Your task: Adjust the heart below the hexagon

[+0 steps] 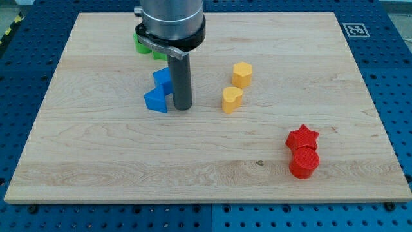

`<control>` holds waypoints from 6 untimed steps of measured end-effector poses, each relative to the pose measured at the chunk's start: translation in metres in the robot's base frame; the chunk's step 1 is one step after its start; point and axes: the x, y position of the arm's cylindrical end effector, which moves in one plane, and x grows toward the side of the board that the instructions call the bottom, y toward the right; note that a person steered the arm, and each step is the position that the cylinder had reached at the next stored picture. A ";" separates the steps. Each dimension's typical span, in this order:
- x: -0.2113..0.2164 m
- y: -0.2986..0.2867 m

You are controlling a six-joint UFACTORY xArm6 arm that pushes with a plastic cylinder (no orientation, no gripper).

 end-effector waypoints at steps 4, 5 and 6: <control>0.000 0.067; -0.004 0.020; -0.020 -0.011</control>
